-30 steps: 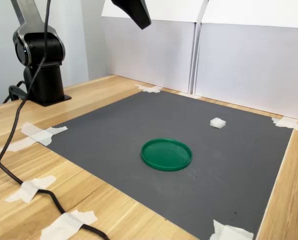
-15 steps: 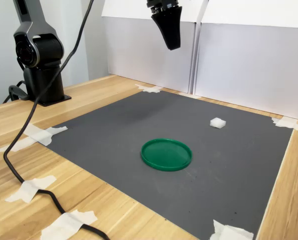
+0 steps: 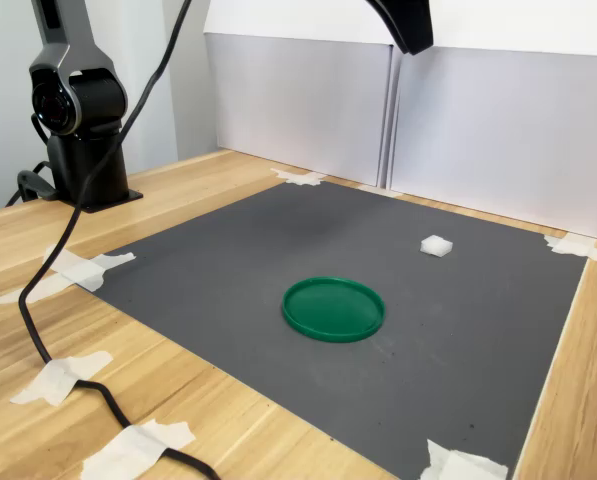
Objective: Grasp a white terminal and put it on the green lid.
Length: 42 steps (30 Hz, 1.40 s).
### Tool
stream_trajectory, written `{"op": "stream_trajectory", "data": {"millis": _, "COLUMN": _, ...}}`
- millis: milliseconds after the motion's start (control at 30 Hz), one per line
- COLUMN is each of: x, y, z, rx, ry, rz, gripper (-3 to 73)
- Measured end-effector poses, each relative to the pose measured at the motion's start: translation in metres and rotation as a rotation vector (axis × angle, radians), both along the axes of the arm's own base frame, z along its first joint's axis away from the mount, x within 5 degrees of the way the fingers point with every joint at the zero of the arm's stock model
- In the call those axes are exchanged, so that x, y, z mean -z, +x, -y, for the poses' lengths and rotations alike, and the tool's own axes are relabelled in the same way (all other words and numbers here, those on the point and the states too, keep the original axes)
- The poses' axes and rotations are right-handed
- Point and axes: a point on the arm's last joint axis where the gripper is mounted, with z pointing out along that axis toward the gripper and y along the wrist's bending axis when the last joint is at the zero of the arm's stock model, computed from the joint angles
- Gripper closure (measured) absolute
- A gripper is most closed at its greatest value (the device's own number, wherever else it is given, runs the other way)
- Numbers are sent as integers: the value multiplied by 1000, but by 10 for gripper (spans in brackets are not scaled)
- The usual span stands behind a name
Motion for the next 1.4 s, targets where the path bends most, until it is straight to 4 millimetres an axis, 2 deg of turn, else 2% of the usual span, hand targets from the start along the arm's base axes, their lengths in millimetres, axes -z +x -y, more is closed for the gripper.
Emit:
{"op": "stream_trajectory", "data": {"millis": 267, "x": 20, "y": 25, "z": -5, "rx": -75, "ry": -132, "rz": -114, "gripper": 372}}
{"op": "stream_trajectory", "data": {"millis": 533, "x": 45, "y": 40, "z": -7, "rx": -82, "ry": -197, "rz": -161, "gripper": 202}}
{"op": "stream_trajectory", "data": {"millis": 633, "x": 54, "y": 46, "z": -9, "rx": -101, "ry": -212, "rz": -176, "gripper": 170}}
{"op": "stream_trajectory", "data": {"millis": 867, "x": 80, "y": 58, "z": -13, "rx": -181, "ry": -264, "rz": -218, "gripper": 163}}
{"op": "stream_trajectory", "data": {"millis": 1167, "x": 85, "y": 91, "z": -19, "rx": -194, "ry": -334, "rz": -169, "gripper": 163}}
{"op": "stream_trajectory", "data": {"millis": 1400, "x": 103, "y": 96, "z": -27, "rx": -234, "ry": -301, "rz": -275, "gripper": 170}}
